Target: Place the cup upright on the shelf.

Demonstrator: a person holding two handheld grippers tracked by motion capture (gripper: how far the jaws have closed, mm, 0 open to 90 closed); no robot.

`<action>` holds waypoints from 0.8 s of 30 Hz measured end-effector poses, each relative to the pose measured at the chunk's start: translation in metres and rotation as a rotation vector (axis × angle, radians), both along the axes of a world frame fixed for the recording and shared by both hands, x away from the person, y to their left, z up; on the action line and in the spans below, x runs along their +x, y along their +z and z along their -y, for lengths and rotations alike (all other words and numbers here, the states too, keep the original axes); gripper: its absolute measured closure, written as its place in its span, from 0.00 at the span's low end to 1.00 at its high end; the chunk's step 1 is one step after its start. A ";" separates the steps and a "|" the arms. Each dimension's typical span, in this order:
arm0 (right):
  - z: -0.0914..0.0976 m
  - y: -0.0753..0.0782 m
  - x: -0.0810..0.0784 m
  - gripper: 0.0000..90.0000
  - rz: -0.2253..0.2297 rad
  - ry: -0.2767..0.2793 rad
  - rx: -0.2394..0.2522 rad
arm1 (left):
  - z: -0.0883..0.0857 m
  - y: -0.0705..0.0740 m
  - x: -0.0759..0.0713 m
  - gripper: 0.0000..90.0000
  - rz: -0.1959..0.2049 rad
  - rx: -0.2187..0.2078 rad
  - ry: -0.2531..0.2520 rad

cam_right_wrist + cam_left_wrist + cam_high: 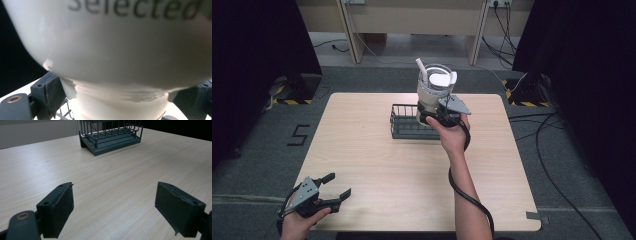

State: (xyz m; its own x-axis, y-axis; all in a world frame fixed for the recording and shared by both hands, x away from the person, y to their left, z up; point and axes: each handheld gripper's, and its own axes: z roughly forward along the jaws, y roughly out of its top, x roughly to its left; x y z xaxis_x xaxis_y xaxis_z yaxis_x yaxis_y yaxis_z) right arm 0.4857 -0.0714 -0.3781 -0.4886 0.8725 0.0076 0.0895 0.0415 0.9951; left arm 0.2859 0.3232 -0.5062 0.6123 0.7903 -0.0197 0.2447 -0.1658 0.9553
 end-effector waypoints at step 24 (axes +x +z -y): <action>-0.014 -0.012 0.039 0.12 -0.050 -0.048 -0.009 | -0.001 0.000 0.000 0.17 -0.002 -0.001 0.003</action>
